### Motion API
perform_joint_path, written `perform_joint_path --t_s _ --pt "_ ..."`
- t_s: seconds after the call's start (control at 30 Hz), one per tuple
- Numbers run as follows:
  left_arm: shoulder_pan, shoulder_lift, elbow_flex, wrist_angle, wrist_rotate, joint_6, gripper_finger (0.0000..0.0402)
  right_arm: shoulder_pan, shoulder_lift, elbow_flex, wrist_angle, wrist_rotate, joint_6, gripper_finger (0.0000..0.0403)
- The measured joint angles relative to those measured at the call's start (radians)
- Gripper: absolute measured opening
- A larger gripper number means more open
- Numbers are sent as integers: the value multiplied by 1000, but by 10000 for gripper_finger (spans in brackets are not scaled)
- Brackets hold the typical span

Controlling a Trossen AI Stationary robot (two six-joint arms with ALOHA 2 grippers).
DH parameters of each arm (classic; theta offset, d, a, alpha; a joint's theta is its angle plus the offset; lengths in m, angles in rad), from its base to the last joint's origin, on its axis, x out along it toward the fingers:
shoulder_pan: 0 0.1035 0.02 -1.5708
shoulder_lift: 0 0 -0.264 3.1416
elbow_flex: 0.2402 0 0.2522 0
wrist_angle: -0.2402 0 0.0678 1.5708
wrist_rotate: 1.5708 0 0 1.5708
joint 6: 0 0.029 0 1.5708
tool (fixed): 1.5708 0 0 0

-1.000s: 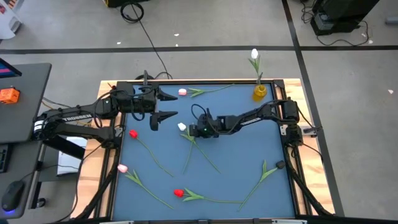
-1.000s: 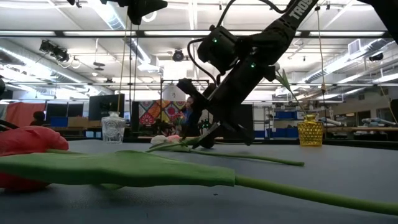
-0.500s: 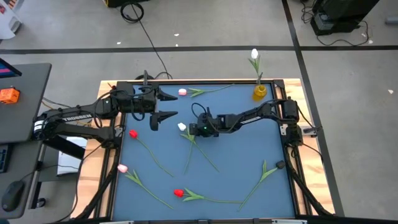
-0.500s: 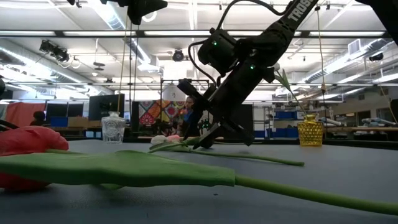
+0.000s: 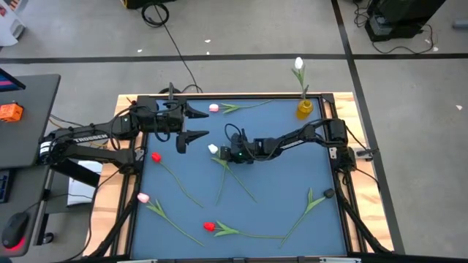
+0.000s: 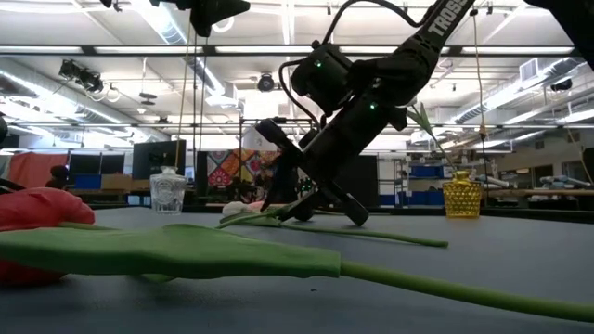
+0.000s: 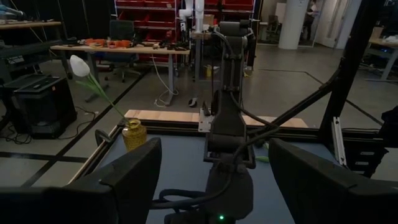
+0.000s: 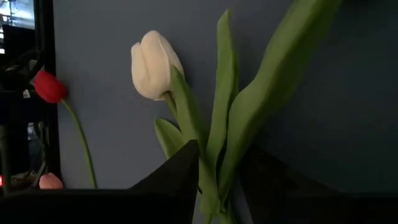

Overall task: Sort flowers into vase by color
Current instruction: Put the top black tulip into the yellow vase

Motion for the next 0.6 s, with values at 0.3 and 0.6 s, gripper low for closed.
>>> perform_joint_path --t_s 0.3,0.6 --pt "0 0 0 0 0 0 302 1 -3 -1 -2 7 -15 50" --pt "0 0 0 1 0 0 302 5 -42 -8 -50 30 -48 19"
